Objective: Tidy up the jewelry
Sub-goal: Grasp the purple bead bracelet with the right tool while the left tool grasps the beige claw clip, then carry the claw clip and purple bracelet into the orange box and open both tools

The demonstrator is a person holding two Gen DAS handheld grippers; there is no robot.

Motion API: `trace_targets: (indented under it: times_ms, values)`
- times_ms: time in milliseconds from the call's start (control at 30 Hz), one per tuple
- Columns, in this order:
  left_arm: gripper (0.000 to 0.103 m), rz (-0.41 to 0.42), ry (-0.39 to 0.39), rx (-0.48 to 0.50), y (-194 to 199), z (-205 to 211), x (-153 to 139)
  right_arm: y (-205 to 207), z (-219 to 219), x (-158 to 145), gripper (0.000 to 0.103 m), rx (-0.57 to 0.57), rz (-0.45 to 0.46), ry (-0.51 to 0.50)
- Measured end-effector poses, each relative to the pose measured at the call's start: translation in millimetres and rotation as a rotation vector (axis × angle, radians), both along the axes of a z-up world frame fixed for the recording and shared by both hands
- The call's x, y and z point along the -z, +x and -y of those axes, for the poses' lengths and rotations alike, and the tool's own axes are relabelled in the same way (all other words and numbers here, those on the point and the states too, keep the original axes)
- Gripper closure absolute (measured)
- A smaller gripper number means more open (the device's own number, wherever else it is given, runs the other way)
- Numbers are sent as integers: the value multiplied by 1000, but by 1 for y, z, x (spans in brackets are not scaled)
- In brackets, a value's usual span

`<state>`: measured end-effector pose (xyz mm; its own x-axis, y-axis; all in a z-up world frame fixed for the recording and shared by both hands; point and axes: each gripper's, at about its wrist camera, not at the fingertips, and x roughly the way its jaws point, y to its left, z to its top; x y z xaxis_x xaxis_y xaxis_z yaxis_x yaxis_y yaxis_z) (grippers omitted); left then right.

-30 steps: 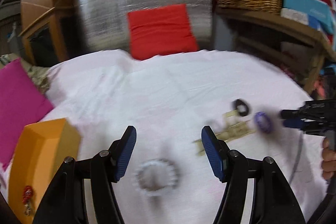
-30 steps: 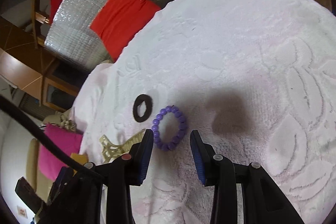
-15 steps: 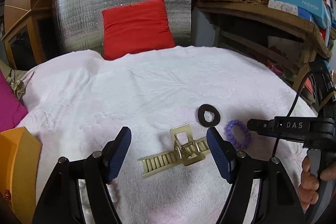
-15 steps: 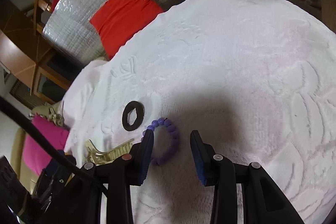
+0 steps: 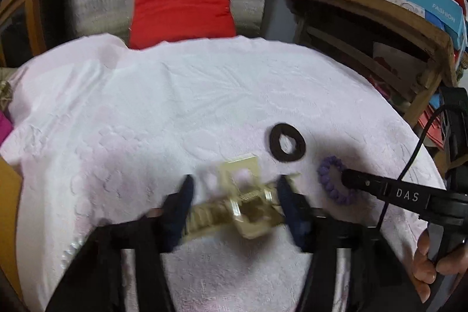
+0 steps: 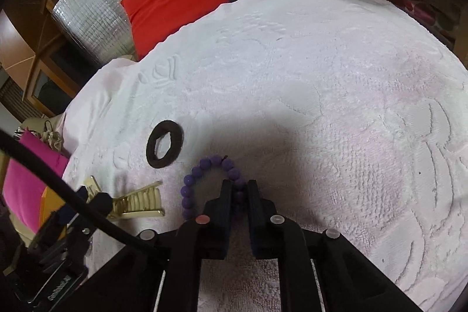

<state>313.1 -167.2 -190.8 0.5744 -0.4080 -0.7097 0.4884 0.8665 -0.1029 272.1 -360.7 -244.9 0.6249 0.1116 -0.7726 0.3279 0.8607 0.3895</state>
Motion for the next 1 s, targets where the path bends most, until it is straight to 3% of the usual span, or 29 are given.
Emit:
trace_targets:
  times_ms: [33,167,633,1000]
  values:
    - [66,-8,-6,8,0,1,1,0,0,-1,92,-2,2,1]
    - [75,9,9,13,-3,3,0,-1,-4,-3,92,-11,5,-3]
    - [76,106,-27,11,-31,-24,-40,-14,-8,-25,92,-12,95,47]
    - [76,192,-29,-113,-37,-92,-70,-23,-37,-53,92,-68,196,99]
